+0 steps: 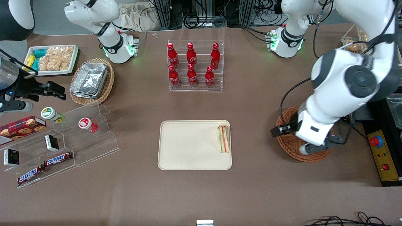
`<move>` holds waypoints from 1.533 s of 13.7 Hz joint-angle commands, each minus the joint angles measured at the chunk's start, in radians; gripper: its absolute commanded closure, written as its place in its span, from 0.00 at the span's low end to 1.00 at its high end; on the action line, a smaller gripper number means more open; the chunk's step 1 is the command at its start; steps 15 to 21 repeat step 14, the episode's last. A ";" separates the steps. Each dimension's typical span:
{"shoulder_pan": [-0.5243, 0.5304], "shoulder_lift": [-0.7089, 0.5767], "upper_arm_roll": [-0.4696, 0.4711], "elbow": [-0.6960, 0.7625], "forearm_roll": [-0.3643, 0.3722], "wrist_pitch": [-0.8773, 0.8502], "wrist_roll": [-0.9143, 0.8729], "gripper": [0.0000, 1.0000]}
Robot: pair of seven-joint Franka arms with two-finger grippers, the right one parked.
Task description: Place sandwich from basket to tray
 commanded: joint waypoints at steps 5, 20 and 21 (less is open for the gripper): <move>-0.010 -0.193 0.212 0.023 -0.089 -0.386 0.324 0.00; -0.070 -0.318 0.315 -0.068 -0.057 -0.471 0.377 0.00; -0.070 -0.318 0.315 -0.068 -0.057 -0.471 0.377 0.00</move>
